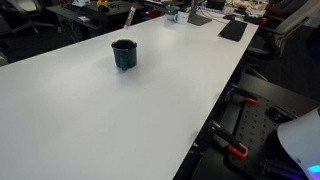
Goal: Put the marker on the table
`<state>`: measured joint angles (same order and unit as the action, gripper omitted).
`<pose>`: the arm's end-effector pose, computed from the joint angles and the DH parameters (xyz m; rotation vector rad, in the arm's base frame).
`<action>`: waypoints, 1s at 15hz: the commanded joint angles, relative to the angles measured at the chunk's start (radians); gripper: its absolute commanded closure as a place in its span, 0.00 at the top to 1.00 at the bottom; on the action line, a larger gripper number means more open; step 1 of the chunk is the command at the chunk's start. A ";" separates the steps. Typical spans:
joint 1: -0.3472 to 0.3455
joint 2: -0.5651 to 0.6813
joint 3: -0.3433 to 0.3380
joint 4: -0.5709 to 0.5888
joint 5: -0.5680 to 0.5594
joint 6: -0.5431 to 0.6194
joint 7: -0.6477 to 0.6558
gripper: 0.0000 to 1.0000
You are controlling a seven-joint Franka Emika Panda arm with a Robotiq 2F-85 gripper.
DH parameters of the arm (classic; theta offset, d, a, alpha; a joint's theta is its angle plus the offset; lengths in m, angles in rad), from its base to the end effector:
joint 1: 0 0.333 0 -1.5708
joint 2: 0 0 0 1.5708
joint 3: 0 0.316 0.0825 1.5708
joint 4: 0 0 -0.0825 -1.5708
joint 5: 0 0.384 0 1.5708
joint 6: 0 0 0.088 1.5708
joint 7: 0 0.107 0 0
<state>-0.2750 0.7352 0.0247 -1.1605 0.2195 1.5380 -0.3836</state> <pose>0.6920 -0.1570 0.3396 -2.7793 -0.1353 0.3737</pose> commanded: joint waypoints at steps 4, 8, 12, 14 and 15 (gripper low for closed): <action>-0.009 -0.129 -0.035 -0.236 0.007 0.146 0.006 0.04; -0.021 -0.142 -0.040 -0.333 0.019 0.219 -0.006 0.04; -0.019 -0.136 -0.032 -0.413 0.027 0.296 -0.016 0.04; -0.018 -0.132 -0.028 -0.447 0.035 0.328 -0.018 0.04; -0.018 -0.130 -0.027 -0.459 0.038 0.341 -0.022 0.04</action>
<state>-0.2948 0.6450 -0.0071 -1.5357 0.2344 1.8254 -0.3881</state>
